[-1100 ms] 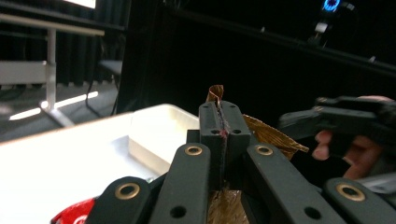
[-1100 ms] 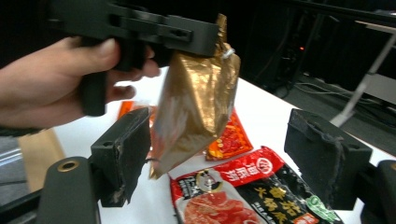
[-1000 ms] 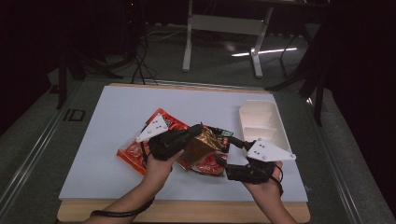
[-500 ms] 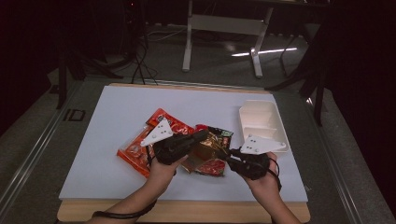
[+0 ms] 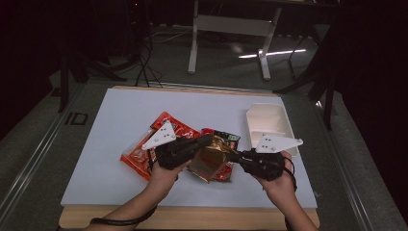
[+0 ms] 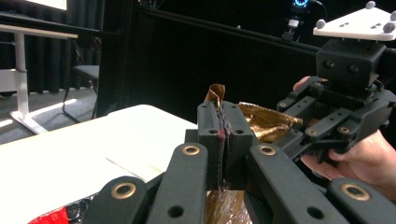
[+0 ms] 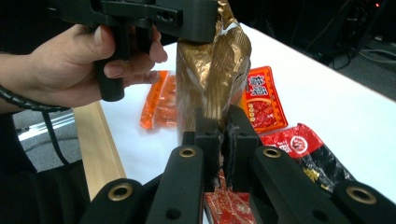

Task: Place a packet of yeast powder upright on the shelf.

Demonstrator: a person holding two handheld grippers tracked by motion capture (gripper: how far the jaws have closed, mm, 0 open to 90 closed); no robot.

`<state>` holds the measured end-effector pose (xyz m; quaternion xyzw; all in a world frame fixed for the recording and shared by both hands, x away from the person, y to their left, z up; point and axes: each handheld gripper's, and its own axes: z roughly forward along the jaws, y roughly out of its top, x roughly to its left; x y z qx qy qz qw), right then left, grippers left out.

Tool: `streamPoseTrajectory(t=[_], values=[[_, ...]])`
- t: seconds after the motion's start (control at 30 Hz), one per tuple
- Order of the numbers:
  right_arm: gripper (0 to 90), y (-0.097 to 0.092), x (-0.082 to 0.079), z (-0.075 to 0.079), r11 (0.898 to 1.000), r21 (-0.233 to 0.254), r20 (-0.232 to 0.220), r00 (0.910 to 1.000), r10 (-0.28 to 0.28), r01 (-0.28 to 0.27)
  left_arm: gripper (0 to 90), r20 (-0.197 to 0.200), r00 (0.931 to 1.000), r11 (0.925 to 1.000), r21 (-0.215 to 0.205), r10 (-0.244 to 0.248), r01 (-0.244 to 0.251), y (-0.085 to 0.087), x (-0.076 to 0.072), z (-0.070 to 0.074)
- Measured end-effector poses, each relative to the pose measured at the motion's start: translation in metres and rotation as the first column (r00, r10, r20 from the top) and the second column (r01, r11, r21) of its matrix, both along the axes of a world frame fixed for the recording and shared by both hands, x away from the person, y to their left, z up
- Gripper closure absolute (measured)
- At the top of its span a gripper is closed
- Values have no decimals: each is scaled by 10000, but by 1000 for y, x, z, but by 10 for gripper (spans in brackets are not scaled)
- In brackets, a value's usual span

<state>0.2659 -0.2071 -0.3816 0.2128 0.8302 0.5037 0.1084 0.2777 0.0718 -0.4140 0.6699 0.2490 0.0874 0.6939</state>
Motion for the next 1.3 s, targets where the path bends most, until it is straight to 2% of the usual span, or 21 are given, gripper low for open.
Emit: streamPoseTrajectory(t=[0.07, 0.1, 0.13, 0.17, 0.2, 0.37, 0.43, 0.5, 0.57, 0.63, 0.73, 0.8, 0.83, 0.97, 1.0, 1.13, 1.17, 1.2, 1.23, 1.27, 1.3], values=[[862, -2, 1, 3, 9998, -81, 73, 9999, 155, -155, 819, -83, 9996, 9996, -96, -255, 255, 2, 1, 2], [863, -4, 3, 5, 9996, -182, 123, 9997, 232, -230, 686, -95, 9991, 9991, -109, -414, 413, 2, 2, 3], [863, -4, 3, 5, 9996, -182, 123, 9997, 232, -230, 686, 3, 9986, 9986, 13, -526, 526, 1, 2, 4], [864, -5, 5, 9, 9992, -227, 145, 9993, 332, -329, 532, 135, 9983, 9983, 59, -573, 572, 1, 1, 4], [864, -5, 5, 9, 9992, -227, 145, 9993, 332, -329, 532, 239, 9978, 9980, 112, -625, 623, 1, 0, 5], [866, -8, 10, 16, 9984, -404, 314, 9987, 403, -390, 174, 151, 9980, 9976, 325, -622, 616, 2, -4, 9], [866, -10, 12, 19, 9986, -389, 384, 9986, 374, -359, 124, 338, 9989, 9976, 631, -311, 289, 5, -6, 10], [866, -13, 15, 23, 9988, -386, 489, 9983, 316, -297, 43, -1, 9991, 9985, 324, -433, 433, 12, -6, 10], [867, -18, 18, 27, 9993, -319, 539, 9983, 230, -213, 31, -155, 9991, 9988, 296, -383, 387, 16, -5, 9], [867, -22, 20, 31, 9996, -288, 622, 9980, 91, -73, 30, -340, 9990, 9996, 61, -286, 288, 25, -6, 8], [867, -28, 24, 37, 9994, -313, 857, 9963, -99, 127, 22, -396, 9992, 9996, 269, 38, -27, 37, -7, 7], [868, -33, 28, 42, 9993, -200, 954, 9950, -295, 315, 23, -415, 9991, 9995, 314, 39, -26, 45, -8, 6], [868, -36, 30, 44, 9992, -181, 1014, 9943, -334, 354, 23, -317, 9991, 9977, 624, 286, -266, 54, -10, 4], [868, -47, 38, 51, 9980, -59, 1268, 9900, -617, 630, 23, 38, 9986, 9940, 955, 531, -532, 68, -13, -2], [868, -51, 40, 53, 9972, -37, 1246, 9895, -730, 741, 23, 130, 9984, 9913, 1189, 556, -567, 78, -14, -7], [868, -63, 49, 58, 9936, 124, 1358, 9843, -1125, 1119, 23, 191, 9966, 9824, 1682, 797, -818, 94, -17, -18], [868, -66, 51, 60, 9927, 180, 1381, 9831, -1204, 1191, 23, 191, 9966, 9824, 1682, 797, -818, 94, -17, -18], [868, -69, 54, 61, 9915, 179, 1422, 9813, -1297, 1285, 23, 241, 9958, 9748, 2036, 881, -911, 99, -18, -22], [868, -69, 54, 61, 9915, 179, 1422, 9813, -1297, 1285, 23, 241, 9958, 9748, 2036, 881, -911, 99, -18, -22], [868, -71, 56, 62, 9904, 171, 1465, 9795, -1385, 1375, 23, 297, 9951, 9700, 2222, 945, -988, 101, -19, -25], [868, -76, 62, 64, 9877, 234, 1481, 9765, -1565, 1547, 23, 246, 9950, 9697, 2228, 968, -999, 105, -20, -29]])
